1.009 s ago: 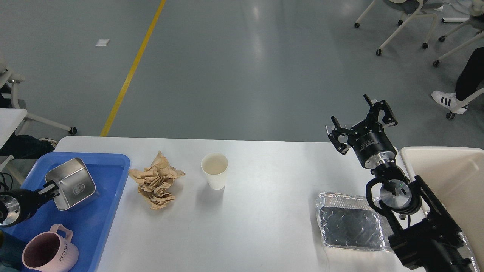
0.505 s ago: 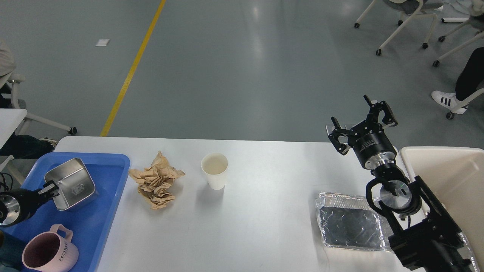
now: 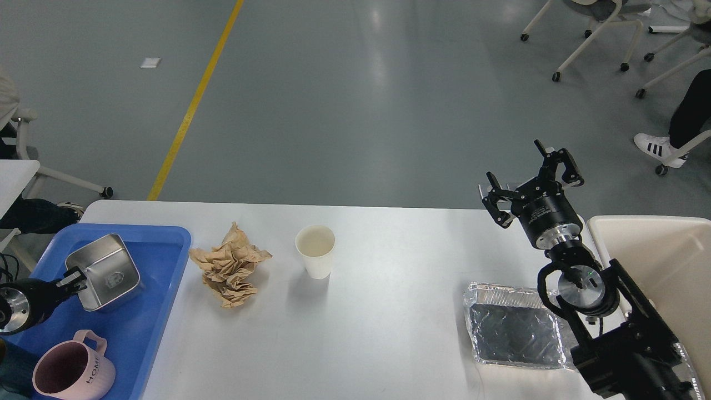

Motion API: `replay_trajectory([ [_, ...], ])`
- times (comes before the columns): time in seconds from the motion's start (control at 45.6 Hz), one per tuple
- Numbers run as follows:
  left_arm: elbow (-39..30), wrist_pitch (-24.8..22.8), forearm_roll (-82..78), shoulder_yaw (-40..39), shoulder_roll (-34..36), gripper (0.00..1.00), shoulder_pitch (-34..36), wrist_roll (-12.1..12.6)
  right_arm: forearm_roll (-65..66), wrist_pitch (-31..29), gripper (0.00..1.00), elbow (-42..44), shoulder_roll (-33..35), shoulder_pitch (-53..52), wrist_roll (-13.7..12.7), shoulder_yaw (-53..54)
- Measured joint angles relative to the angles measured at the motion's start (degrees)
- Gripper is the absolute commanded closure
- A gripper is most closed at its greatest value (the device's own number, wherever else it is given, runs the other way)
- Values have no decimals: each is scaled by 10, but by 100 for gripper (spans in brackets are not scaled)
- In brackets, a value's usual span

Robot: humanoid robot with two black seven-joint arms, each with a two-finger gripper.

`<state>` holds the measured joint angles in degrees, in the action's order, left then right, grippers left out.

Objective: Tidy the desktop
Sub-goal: 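Lower the steel tray into the blue bin and release it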

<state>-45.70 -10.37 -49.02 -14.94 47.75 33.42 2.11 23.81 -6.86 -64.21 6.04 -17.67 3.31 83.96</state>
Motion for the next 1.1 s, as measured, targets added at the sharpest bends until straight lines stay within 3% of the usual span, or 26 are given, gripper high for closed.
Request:
replay_trajectory([
  [1.097,-1,-1,1,-3,16,3,0,0,0,1,0,-1,6,4,0,2],
])
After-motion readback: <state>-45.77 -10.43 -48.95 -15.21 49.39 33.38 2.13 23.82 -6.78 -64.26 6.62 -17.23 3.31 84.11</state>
